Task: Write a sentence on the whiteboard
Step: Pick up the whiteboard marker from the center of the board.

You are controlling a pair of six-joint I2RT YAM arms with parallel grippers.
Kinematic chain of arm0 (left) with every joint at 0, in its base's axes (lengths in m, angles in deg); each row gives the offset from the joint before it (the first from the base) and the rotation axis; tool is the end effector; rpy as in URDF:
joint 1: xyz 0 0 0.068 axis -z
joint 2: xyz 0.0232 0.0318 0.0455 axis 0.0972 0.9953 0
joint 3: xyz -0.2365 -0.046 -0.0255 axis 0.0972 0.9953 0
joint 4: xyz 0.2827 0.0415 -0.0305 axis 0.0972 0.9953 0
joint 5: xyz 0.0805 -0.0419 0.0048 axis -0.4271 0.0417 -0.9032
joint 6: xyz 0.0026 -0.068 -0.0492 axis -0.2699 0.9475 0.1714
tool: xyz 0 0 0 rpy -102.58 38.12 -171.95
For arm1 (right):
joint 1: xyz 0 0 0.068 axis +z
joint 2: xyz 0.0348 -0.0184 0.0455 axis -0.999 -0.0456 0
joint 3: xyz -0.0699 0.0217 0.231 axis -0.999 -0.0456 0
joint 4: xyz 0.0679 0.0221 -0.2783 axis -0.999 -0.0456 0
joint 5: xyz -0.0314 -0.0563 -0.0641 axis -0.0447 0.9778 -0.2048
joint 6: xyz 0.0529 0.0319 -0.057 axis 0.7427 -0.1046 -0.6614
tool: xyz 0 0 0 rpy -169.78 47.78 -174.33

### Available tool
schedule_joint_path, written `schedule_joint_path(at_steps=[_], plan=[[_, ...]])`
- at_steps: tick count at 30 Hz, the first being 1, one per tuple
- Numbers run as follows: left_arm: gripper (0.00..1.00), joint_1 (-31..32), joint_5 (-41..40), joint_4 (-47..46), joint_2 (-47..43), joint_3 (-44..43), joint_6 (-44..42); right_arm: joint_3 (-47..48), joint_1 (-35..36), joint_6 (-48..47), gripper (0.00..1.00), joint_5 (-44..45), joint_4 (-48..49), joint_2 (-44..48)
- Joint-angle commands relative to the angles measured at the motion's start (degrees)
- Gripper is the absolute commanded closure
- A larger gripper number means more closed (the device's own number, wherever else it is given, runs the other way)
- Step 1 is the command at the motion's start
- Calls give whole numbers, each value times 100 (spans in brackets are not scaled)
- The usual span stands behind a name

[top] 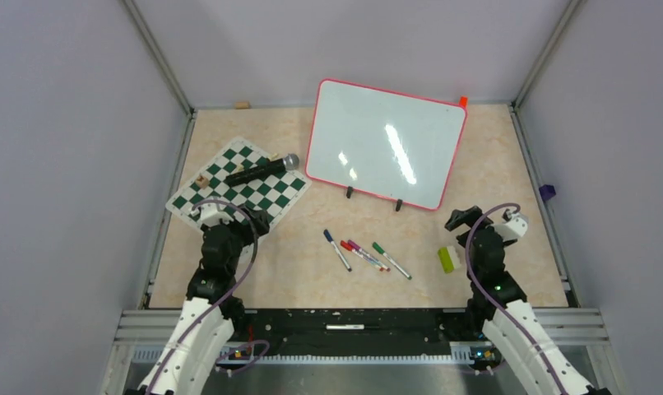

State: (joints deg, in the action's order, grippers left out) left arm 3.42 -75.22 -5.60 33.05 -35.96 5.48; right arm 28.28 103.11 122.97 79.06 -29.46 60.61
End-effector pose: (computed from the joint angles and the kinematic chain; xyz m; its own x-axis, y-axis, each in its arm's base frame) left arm 0.2303 -0.0250 0.1590 -0.2464 -0.5081 -0.8253 -0.1480 0.8613 -0.4861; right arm 0.2163 0.0208 0.1369 -0.0808 0.5421 -0.8364 0.3871 0.7904 0.4749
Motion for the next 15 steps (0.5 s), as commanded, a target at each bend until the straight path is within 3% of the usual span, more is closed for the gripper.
schedule_joint_path(at_steps=[1, 8, 15], plan=[[1, 10, 85, -254, 71, -79, 81, 403, 27, 131, 1, -203, -304, 249], [1, 5, 798, -374, -147, 22, -25, 1048, 27, -837, 1, -1563, -1169, 927], [1, 1, 1306, -649, -471, 285, 57, 2100, 349, -1132, 3, -3315, -1731, -947]])
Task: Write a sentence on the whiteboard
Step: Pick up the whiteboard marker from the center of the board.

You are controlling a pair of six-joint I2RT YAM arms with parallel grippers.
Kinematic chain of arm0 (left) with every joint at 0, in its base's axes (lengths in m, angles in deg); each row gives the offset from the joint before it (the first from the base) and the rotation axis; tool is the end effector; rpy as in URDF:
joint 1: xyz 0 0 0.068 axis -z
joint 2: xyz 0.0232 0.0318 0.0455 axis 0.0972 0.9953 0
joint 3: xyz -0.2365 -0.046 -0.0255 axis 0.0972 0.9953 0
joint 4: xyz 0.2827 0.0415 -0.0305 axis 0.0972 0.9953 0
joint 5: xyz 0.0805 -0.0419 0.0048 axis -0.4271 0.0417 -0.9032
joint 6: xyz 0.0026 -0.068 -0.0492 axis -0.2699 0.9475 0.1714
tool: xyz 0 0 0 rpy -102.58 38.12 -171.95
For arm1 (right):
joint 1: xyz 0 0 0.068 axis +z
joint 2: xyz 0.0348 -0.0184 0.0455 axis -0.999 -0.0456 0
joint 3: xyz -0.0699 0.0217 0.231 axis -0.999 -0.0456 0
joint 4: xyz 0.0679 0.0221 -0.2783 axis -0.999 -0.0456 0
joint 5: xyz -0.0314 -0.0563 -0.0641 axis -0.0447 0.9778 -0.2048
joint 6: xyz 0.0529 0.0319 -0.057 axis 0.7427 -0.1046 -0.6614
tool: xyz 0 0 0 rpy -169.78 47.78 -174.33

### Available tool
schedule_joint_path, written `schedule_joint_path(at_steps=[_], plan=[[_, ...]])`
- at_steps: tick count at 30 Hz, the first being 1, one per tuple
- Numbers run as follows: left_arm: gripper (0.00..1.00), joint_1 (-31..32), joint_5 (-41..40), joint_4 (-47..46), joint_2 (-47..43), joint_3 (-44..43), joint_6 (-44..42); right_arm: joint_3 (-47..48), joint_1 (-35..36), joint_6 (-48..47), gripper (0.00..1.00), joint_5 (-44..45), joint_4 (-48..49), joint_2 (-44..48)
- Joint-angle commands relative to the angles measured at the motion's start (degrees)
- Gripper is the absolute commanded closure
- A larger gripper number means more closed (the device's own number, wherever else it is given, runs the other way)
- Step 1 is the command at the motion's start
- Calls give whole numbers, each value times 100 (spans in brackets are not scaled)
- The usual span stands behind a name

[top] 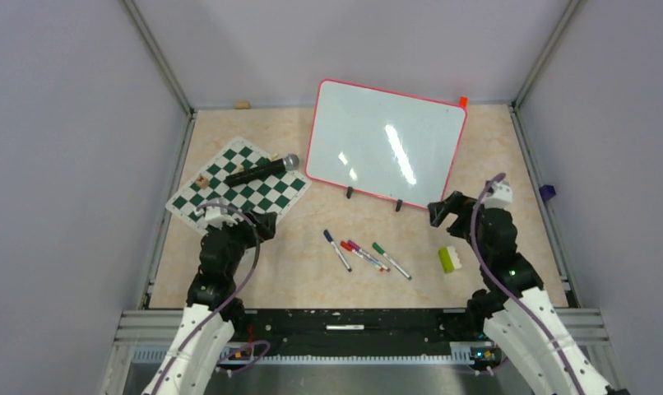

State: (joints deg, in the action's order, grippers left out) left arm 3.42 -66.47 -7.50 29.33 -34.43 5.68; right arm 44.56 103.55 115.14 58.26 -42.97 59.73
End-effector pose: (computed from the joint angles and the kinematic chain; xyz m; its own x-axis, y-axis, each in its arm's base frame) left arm 0.2262 -0.0357 0.1659 -0.2689 -0.5139 -0.8146 0.0102 0.8442 -0.5360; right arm 0.2174 0.0487 0.2163 -0.2902 0.4554 -0.8417 0.0605 0.8865 0.4588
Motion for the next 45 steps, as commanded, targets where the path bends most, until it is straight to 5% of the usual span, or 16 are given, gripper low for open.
schedule_joint_path(at_steps=[1, 13, 25, 45], plan=[[1, 5, 503, -522, -80, 145, 13, 560, 501, -417, 4, -1261, -385, -1087], [4, 21, 1574, -1011, 619, 64, -174, 1464, 3813, -436, 8, 738, -1065, -2810], [9, 23, 1822, -1197, 642, 125, -181, 819, 3922, 48, 25, 174, -928, -2584], [16, 192, 1974, -1454, 957, 110, -223, 1372, 4461, -418, 59, 27, -537, -4064]])
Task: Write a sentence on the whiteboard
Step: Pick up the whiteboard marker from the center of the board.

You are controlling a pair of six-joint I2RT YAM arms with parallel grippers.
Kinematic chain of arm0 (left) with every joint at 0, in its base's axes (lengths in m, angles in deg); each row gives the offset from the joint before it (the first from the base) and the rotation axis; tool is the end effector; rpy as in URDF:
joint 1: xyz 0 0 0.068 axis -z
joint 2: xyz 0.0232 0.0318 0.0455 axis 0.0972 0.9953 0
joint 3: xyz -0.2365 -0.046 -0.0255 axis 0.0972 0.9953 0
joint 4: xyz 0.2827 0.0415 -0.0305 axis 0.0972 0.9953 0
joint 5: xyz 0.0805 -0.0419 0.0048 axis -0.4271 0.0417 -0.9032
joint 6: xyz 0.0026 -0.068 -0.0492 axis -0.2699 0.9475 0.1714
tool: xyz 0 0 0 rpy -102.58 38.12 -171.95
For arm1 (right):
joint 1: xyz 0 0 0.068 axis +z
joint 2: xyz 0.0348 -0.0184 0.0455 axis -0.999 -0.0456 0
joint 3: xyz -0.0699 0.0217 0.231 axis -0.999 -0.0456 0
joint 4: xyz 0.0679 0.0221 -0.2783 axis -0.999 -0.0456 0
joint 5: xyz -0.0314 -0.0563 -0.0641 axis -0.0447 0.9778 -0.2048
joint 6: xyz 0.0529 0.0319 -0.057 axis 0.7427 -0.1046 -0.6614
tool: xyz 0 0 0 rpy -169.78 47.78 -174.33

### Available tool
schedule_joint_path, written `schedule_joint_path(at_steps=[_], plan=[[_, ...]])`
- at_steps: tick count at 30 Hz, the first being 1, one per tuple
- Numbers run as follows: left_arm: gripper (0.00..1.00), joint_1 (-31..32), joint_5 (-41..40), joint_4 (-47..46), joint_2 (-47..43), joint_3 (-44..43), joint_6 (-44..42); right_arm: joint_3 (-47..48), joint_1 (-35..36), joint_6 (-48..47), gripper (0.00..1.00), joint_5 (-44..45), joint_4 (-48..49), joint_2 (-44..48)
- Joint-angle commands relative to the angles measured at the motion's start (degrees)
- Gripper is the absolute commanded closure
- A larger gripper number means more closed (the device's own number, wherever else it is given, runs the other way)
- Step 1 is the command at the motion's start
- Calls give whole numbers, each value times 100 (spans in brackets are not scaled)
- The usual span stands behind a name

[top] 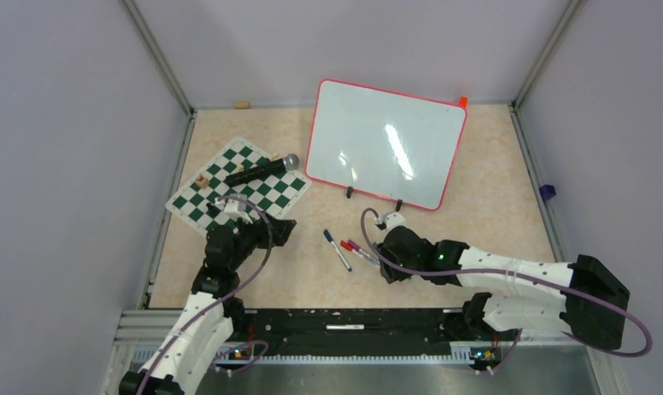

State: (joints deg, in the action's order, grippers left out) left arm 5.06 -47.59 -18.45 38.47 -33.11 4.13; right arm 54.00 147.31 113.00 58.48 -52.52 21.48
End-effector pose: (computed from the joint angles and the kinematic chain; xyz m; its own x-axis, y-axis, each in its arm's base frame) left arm 0.2285 -0.0670 0.1502 -0.4340 -0.4257 -0.7940 0.3020 0.7616 -0.5734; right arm 0.1426 0.2183 0.1111 -0.7513 -0.3271 -0.5732 -0.4867 0.8612 0.1466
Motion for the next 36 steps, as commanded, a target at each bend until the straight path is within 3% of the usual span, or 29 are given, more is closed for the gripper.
schedule_joint_path(at_steps=[1, 4, 9, 26, 27, 30, 36], plan=[[16, 34, 88, -358, 49, -23, -70, 477, 82, -246, 60, -6, 462, -321], [17, 35, 90, -365, 75, -24, -68, 595, 82, -376, 70, -165, 730, -548], [18, 44, 80, -377, 106, -32, -68, 825, 81, -432, 74, -164, 852, -1121], [19, 59, 61, -406, 238, -58, -59, 869, 88, -675, 73, 48, 944, -2038], [19, 60, 63, -396, 250, -66, -59, 882, 84, -677, 76, 27, 948, -2090], [19, 62, 83, -391, 289, -83, -39, 909, 82, -681, 98, -12, 931, -2128], [19, 79, 567, -101, 674, -615, 433, 1136, 88, -806, 100, -74, 758, -1537]])
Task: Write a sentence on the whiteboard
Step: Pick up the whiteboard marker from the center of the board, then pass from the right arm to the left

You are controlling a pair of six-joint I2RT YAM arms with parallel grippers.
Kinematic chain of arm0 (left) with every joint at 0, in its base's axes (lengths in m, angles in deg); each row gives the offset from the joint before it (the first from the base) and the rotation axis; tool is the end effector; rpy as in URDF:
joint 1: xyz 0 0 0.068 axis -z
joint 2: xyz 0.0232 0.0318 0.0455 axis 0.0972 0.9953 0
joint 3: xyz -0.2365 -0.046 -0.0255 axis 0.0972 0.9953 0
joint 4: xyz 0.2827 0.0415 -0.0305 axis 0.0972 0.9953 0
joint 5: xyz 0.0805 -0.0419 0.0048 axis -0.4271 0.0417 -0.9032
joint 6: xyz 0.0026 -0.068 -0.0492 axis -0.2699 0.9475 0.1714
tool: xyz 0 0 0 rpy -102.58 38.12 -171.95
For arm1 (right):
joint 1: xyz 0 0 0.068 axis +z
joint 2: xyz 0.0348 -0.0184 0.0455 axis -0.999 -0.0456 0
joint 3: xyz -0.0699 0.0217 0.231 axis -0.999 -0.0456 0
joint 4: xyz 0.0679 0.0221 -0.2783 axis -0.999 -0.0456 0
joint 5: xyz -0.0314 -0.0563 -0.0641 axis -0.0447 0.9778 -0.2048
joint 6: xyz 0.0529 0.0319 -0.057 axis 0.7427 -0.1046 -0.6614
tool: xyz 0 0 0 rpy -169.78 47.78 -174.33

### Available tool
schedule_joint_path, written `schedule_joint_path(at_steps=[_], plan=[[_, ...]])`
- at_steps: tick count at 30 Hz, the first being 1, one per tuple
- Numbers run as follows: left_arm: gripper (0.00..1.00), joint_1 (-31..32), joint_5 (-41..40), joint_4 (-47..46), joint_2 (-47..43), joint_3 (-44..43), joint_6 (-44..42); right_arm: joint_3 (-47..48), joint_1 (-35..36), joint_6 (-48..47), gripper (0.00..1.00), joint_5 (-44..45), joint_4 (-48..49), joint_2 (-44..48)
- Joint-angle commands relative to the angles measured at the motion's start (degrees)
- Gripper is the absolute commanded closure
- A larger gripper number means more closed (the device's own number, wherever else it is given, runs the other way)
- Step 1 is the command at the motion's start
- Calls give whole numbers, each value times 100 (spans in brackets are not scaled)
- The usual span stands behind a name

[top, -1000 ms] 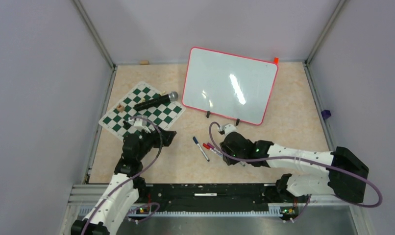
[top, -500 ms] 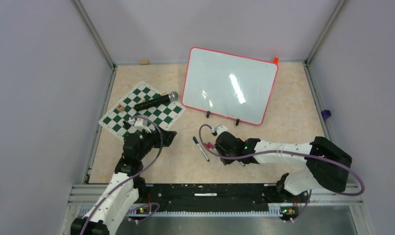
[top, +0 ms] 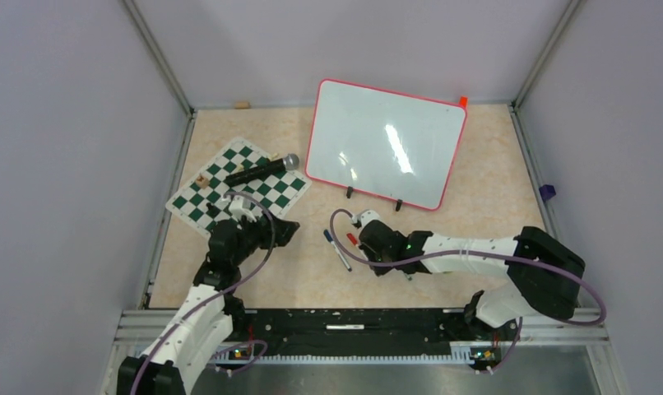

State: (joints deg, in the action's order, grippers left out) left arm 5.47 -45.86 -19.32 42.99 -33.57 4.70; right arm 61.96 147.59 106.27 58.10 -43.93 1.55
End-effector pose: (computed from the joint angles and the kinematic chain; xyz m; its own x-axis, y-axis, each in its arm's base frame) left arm 0.2306 -0.0713 0.1386 -0.4959 -0.4137 -0.7635 0.2921 0.7485 -0.5953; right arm 0.1637 0.2586 0.0777 -0.7047 -0.4589 -0.5411 -0.5760 0.8153 0.0586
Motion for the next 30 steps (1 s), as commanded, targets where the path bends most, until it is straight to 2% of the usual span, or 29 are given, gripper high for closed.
schedule_joint_path(at_steps=[1, 4, 8, 11, 16, 19, 22, 30], plan=[[19, 38, 453, 130, 327, -750, 590, 387, 58, -173, 100, -74, -117, 559], [19, 33, 753, 217, 709, -1151, 1413, 536, 49, -225, 100, -197, -143, 868], [24, 99, 1271, -390, 1378, -1295, 2625, 735, 34, -323, 100, -572, 38, 1116], [26, 236, 1551, -935, 1810, -1338, 3120, 940, -25, -389, 100, -949, 110, 1116], [32, 451, 1633, -1142, 2164, -1478, 3371, 1213, -64, -485, 100, -1244, 204, 1011], [40, 481, 1653, -1162, 2197, -1506, 3408, 1269, -81, -494, 100, -1346, 318, 945], [43, 502, 1634, -1145, 2181, -1511, 3409, 1348, -100, -512, 100, -1491, 366, 835], [43, 520, 1593, -1038, 2116, -1511, 3382, 1354, -99, -500, 100, -1702, 443, 758]])
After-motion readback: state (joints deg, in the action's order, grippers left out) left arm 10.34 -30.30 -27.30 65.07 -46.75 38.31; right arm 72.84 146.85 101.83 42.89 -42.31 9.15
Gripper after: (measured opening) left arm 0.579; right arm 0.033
